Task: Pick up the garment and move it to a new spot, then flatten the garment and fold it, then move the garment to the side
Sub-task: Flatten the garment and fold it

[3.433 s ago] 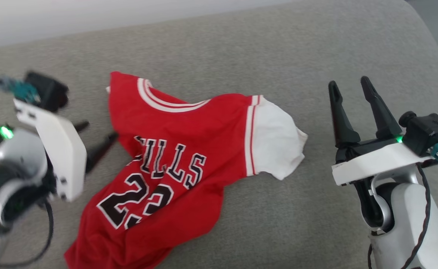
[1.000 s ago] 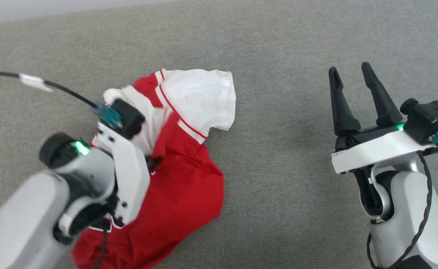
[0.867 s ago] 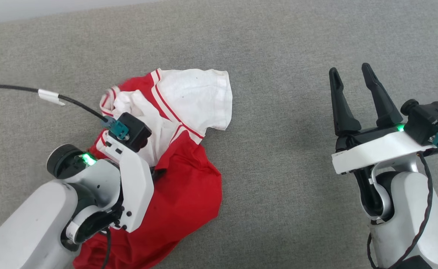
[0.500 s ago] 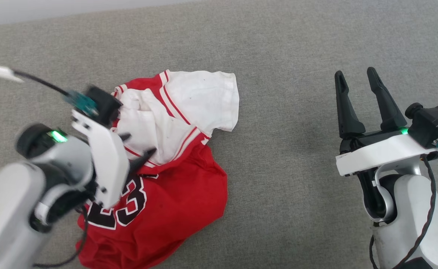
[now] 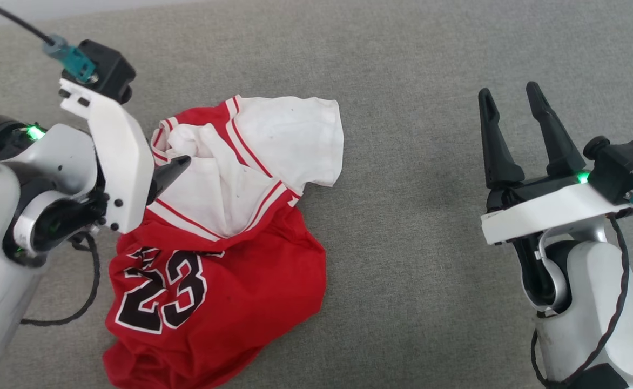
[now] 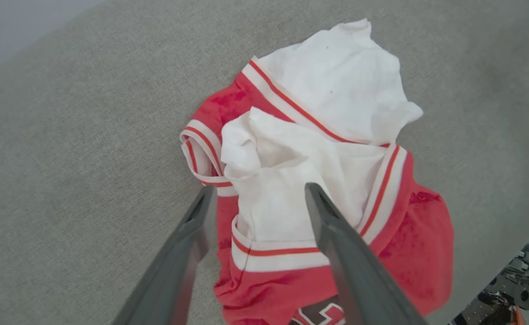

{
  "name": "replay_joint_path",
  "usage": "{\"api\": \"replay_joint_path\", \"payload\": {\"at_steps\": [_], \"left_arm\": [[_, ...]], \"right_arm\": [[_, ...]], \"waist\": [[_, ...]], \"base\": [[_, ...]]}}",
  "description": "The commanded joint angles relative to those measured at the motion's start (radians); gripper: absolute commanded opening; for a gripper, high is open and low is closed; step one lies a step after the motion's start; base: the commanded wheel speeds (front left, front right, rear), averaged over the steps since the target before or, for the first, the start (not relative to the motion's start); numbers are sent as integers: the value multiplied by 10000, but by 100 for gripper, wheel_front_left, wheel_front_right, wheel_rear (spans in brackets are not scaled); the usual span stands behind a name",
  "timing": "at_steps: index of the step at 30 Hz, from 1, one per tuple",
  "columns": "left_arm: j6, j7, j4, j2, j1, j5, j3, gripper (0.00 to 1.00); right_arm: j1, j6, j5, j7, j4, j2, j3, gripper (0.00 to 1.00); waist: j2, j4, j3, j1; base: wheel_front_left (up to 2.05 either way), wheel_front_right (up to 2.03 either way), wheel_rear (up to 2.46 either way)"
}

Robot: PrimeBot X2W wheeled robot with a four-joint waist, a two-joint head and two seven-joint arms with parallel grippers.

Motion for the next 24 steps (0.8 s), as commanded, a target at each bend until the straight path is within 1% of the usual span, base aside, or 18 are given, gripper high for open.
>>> {"api": "replay_joint_path", "payload": {"at_steps": [1,4,9,18,19,20,24], "left_arm": [[-51,61,276,-76,-205,125,-70,100],[-57,40,607,-246,-312,77,-126,100],[-194,-29,1334,-508,-554,221,-355,100],[-334,-30,2240,-609,-758,549,-747,100],[-348,-59,2300,-605,-789,576,-761,26],[-379,-89,2335,-588,-814,593,-765,0],[-382,-156,2250,-573,-844,414,-628,0]], "right_arm": [[-129,1,24,1,-42,-1,25,100],[-160,1,39,-14,-58,-5,77,100],[-285,1,71,-95,-67,-3,161,100],[-345,1,178,-282,58,-3,222,100],[-341,1,183,-299,77,-3,225,100],[-329,1,178,-317,103,-3,221,100],[-294,1,143,-374,169,-3,155,100]], "waist": [[-1,-80,100,0],[-1,-162,190,0],[-1,-333,384,0],[-1,-561,585,0],[-1,-568,594,0],[-1,-568,600,0],[-1,-525,588,0]], "base": [[0,0,0],[0,0,0],[0,0,0],[0,0,0],[0,0,0],[0,0,0],[0,0,0]]}}
